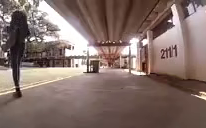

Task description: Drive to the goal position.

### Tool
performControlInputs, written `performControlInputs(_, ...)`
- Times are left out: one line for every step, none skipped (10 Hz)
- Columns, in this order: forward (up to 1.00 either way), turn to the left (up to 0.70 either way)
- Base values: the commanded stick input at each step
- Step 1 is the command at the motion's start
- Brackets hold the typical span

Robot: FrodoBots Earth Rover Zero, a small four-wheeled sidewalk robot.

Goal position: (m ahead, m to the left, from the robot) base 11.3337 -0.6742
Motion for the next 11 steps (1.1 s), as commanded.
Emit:
performControlInputs(0.0,-0.45)
performControlInputs(0.0,0.0)
performControlInputs(0.0,0.0)
performControlInputs(0.0,0.0)
performControlInputs(0.0,0.0)
performControlInputs(0.0,0.0)
performControlInputs(0.0,0.0)
performControlInputs(0.0,0.0)
performControlInputs(0.0,0.0)
performControlInputs(0.0,0.0)
performControlInputs(0.5,0.0)
